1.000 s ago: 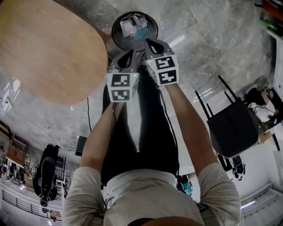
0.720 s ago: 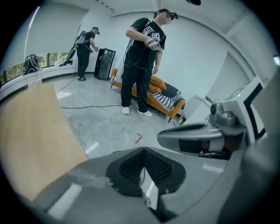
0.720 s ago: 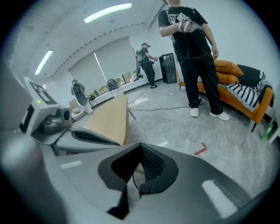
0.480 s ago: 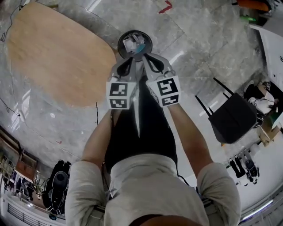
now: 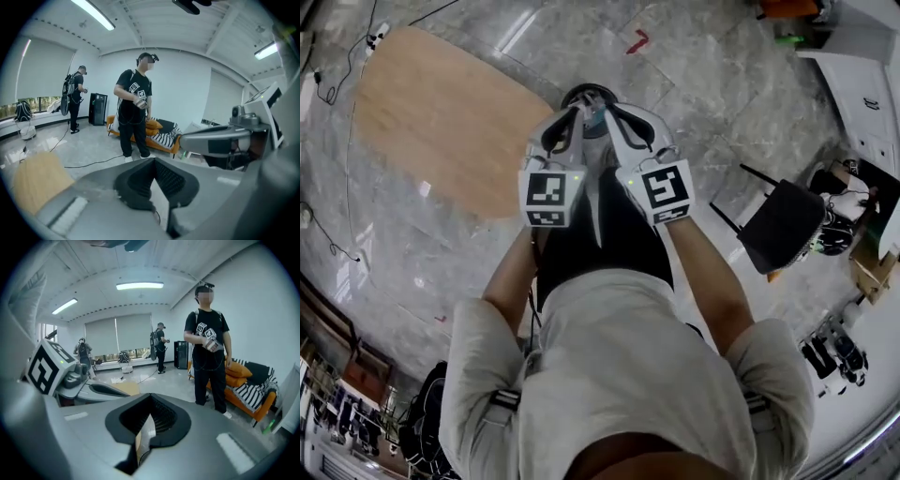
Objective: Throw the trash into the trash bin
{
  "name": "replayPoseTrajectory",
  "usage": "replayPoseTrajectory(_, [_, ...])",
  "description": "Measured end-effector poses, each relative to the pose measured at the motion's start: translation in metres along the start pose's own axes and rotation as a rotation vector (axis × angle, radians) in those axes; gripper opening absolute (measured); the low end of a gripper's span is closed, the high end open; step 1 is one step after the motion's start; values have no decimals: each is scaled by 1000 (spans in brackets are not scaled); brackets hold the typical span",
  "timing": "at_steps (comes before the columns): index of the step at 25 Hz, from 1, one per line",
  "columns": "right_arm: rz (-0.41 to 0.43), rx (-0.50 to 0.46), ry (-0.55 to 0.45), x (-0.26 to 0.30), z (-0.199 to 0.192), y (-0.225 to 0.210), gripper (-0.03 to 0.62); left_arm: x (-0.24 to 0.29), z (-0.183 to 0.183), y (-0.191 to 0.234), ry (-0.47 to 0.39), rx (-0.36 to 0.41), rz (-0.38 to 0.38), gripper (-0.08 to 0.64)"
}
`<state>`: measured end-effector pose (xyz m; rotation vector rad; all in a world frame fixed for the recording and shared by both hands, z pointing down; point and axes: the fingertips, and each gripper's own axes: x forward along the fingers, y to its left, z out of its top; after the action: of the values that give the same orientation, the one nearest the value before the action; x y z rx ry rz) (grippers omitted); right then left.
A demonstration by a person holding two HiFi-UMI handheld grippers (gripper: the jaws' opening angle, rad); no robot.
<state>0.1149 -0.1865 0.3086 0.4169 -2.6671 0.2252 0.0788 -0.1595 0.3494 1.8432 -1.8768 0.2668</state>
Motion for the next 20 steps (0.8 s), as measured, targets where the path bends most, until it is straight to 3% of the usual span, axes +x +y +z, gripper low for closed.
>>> replayPoseTrajectory(6, [-41, -39, -115, -50, 84, 16, 8, -46, 70, -25, -103, 25, -14, 18])
replayPoseTrajectory(11, [-97, -65, -185, -77, 118, 27, 8, -79, 100, -41, -176, 56, -42, 18])
replayPoseTrajectory(20, [-125, -115, -313, -109, 165, 40, 8, -113, 152, -48, -307, 85, -5, 18])
